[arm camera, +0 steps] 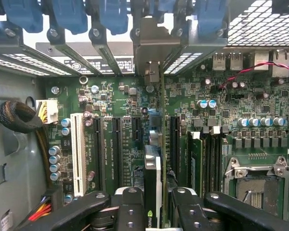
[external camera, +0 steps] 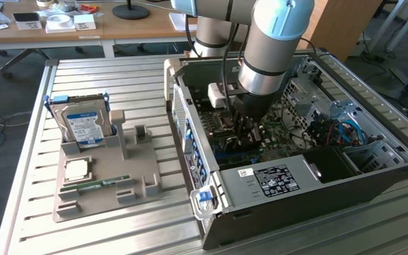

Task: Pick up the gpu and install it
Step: 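Insert the gpu into the slot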

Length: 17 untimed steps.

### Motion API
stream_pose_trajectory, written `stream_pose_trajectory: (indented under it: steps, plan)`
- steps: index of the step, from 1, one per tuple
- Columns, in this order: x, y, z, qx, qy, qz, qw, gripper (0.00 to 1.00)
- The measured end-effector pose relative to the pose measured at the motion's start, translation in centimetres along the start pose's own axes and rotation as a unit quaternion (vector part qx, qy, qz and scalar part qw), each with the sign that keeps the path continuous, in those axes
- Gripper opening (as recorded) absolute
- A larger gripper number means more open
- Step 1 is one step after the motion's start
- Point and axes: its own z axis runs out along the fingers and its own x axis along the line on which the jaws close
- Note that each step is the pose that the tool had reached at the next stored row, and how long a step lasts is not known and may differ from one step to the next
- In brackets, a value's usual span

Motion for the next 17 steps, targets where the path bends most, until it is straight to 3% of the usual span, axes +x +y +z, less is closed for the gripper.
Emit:
stream_pose_trajectory:
  steps: [17]
  plan:
    - [0.02,0.26,0.05,-0.0002,0.0003,0.001,1.0,0.27]
